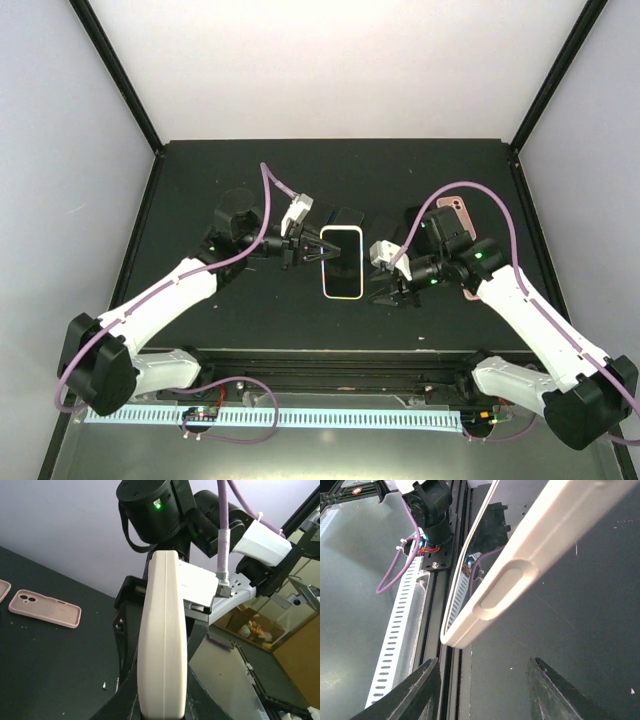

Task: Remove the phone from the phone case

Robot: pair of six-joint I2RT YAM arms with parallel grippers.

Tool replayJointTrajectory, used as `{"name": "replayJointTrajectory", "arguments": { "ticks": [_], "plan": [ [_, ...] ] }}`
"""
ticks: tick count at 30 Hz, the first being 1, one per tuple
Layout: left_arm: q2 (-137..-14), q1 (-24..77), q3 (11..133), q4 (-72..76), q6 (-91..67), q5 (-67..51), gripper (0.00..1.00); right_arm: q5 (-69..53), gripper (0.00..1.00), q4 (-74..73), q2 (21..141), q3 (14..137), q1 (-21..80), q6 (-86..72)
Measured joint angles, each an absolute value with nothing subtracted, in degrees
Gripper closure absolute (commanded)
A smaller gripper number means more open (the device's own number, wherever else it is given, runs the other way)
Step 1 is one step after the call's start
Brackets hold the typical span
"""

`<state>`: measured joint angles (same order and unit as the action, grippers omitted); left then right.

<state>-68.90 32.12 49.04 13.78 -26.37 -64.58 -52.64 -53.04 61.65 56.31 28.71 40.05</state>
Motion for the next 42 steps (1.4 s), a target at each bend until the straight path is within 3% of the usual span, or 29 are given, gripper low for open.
{"name": "replayJointTrajectory", "arguments": {
  "ticks": [9, 23, 42],
  "plan": [
    [-69.8, 32.1, 48.9, 17.8, -29.5, -66.0, 0.99, -53.2, 0.56, -47.3, 61.7, 55.7, 31.3, 35.4],
    [-70.3, 32.1, 48.5, 20.1, -32.2, -67.6, 0.98, -55.5, 0.82, -49.2, 62.1, 56.5, 33.5, 38.0],
    [-69.8, 32.1, 47.6, 24.0, -35.4, -72.4, 0.98, -55.5, 0.86, -52.9, 63.4, 58.5, 36.4, 40.6]
  ]
}}
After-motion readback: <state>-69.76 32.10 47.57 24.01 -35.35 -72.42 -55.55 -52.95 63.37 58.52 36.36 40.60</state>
